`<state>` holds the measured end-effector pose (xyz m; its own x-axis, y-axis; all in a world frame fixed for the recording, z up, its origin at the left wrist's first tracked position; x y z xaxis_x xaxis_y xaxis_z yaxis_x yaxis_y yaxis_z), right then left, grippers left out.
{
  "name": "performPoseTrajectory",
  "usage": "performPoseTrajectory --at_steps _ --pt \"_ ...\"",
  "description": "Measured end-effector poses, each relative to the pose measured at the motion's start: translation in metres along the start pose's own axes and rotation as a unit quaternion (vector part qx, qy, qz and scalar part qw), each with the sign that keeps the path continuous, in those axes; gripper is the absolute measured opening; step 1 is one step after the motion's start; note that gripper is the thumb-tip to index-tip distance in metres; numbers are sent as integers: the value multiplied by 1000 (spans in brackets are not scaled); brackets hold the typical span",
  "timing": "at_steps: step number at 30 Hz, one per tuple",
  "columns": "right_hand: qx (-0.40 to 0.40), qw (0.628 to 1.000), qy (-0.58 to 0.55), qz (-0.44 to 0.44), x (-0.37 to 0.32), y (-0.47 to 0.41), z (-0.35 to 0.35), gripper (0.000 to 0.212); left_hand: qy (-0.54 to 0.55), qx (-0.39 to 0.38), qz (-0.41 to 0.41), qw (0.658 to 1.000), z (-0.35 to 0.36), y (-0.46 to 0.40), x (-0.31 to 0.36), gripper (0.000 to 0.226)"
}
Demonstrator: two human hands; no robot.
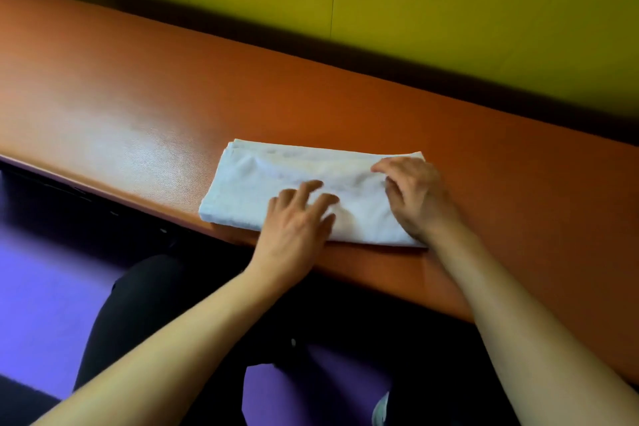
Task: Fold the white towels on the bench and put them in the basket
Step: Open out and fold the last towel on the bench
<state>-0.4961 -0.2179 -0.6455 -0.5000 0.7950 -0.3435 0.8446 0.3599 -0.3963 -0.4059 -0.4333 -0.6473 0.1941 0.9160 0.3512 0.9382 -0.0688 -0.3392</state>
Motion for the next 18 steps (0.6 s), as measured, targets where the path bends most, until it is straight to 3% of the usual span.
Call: performPoseTrajectory --at_steps 3,8,15,18 --pt "-117 992 37 19 8 12 0 44 -58 -66 31 996 9 17 22 44" --pt "-118 981 64 139 -3 59 -13 65 -80 -129 10 988 14 19 28 61" --pt "-56 965 187 177 -66 121 -28 45 -104 -177 41 978 23 11 38 73" --pt "-71 963 204 163 -74 128 -29 37 -102 -192 41 975 27 7 42 63"
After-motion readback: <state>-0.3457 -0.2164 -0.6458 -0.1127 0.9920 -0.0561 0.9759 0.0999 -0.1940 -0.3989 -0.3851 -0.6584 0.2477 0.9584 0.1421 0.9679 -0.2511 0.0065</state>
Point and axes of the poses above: each hand's wrist, its own y-axis away from the middle knuckle, its own z-axis out of the palm, x = y × z, the point moved 2 cm from there along -y, towards the middle knuckle, and after that the axes turned 8 degrees about x, right-handed, at the moved point
